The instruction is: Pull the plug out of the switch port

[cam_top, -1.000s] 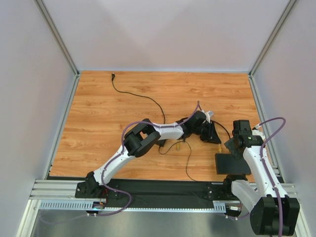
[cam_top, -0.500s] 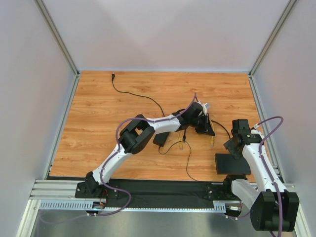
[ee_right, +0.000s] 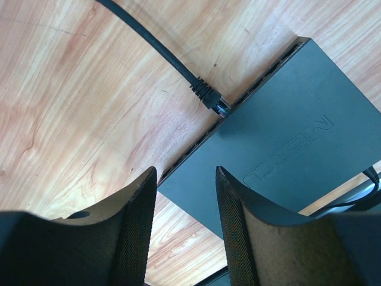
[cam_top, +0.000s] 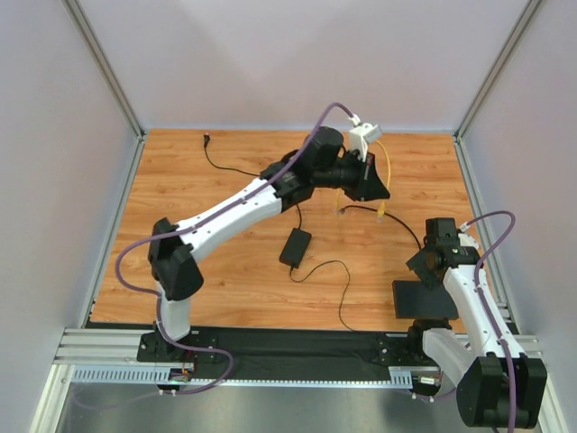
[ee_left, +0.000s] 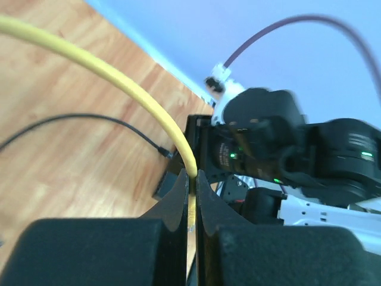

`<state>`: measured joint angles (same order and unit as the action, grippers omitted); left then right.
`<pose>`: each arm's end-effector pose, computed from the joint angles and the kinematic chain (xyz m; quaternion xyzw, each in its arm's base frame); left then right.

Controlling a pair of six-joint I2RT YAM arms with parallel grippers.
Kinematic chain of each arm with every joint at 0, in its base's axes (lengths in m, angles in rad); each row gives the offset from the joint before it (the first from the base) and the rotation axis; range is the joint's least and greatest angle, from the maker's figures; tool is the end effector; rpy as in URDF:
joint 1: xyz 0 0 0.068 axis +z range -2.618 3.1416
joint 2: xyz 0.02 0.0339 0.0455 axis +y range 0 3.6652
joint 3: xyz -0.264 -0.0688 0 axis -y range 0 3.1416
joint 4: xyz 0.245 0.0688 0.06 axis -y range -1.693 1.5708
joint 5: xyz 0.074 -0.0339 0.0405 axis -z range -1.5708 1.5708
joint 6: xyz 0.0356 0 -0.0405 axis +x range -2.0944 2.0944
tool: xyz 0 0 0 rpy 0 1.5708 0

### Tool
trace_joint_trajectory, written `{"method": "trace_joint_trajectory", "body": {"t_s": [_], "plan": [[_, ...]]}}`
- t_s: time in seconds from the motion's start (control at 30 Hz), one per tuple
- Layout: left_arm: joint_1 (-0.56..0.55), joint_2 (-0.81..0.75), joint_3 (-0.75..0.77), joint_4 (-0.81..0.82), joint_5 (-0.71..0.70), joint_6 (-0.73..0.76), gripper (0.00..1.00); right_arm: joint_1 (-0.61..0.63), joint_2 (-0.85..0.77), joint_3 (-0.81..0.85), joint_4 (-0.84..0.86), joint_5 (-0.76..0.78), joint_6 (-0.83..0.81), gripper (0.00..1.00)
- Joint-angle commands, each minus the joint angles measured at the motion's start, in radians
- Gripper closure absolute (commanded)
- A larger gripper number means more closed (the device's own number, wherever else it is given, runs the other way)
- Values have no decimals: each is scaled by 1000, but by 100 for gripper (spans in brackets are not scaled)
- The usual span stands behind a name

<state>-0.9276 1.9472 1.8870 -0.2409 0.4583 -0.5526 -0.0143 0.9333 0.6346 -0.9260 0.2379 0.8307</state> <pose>0.2671 -0.3826 0.3728 0.2785 0.7453 -0.5245 0.3031 0.1514 -0.0106 0.2087 0.4197 0.8837 -0.0394 0.2033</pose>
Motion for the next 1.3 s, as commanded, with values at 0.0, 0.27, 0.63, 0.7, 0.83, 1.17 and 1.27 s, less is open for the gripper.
{"method": "trace_joint_trajectory", "body": {"t_s": [0.0,0.27,0.63,0.7,0.83,1.17,1.27], "plan": [[36,-117,-9,-135,-93,131,100,1,-13,20,32,-23,-39,54],[64,-407,-126,-417,-578,235,100,4,-25,33,55,-66,-67,54],[357,-639,-578,-580,-836,105,100,7,-37,73,41,-169,-116,54],[415,-639,-653,-565,-798,92,100,7,-42,80,41,-186,-128,54],[542,-597,-758,-445,-739,80,100,7,-51,89,38,-222,-145,54],[584,-375,-766,-374,-762,-30,100,7,-82,131,10,-275,-209,53],[611,-320,-767,-364,-725,-56,100,7,-82,131,13,-305,-229,53]]}}
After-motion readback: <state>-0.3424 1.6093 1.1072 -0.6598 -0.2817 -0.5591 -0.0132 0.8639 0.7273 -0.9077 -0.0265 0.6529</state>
